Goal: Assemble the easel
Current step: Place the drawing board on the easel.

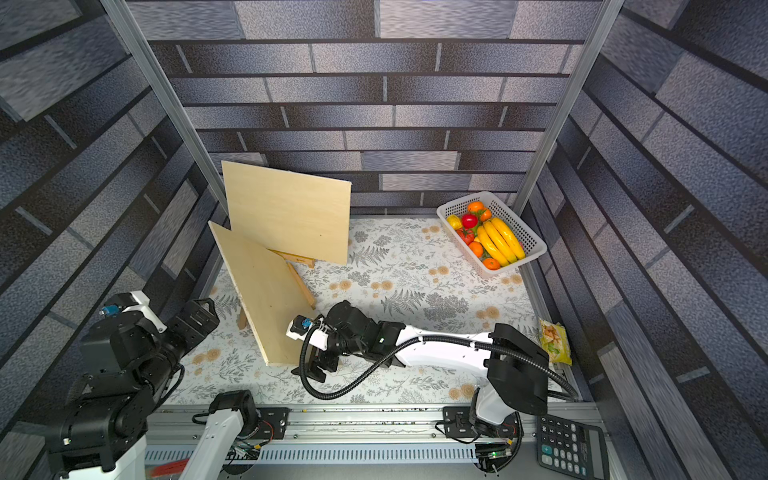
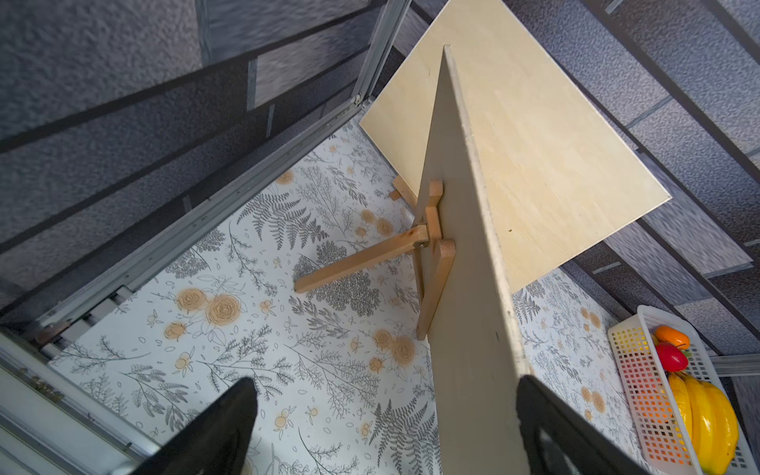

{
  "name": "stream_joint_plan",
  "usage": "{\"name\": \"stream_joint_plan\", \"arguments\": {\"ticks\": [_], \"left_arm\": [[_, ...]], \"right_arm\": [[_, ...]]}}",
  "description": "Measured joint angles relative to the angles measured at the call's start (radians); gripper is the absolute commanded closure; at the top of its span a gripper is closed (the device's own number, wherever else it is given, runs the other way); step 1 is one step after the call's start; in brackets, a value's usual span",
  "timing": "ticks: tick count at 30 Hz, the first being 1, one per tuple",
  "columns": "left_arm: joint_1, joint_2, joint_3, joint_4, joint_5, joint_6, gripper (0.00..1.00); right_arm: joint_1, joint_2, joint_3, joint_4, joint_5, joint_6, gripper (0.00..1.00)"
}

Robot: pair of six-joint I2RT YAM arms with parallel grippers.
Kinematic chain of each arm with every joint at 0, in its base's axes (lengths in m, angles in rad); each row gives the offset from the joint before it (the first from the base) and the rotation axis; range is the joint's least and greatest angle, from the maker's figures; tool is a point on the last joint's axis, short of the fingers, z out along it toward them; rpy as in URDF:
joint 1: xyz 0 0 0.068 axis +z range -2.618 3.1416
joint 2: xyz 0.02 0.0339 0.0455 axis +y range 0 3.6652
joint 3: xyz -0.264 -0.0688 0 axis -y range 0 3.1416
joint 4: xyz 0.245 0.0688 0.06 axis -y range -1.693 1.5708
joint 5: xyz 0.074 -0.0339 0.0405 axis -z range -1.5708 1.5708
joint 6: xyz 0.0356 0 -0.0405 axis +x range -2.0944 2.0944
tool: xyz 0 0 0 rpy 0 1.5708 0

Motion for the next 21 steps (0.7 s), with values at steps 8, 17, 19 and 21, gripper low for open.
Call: {"name": "stream_joint_plan", "arguments": {"ticks": [8,17,19,21], "left_arm": [[0.000,0.033,0.020,0.000,-0.024,0.040,0.00],[0.000,0.034,0.018,0.000,-0.032,0.048,0.00],[0.000,0.034,0.018,0.000,-0.035,0.051,0.00],[0.000,0.035,0.024,0.000,-0.039,0.062,0.00]], "right_arm": [[-0.006,-0.072,-0.034,-0.004,0.017,-0.003,0.00],[-0.006,-0.108,-0.059,-0.017,0.021,0.009,0.00],[-0.006,-0.128,-0.065,-0.030,0.017,0.016,0.00],[-0.006,-0.159,-0.067,-0.055,0.017,0.021,0.00]]}}
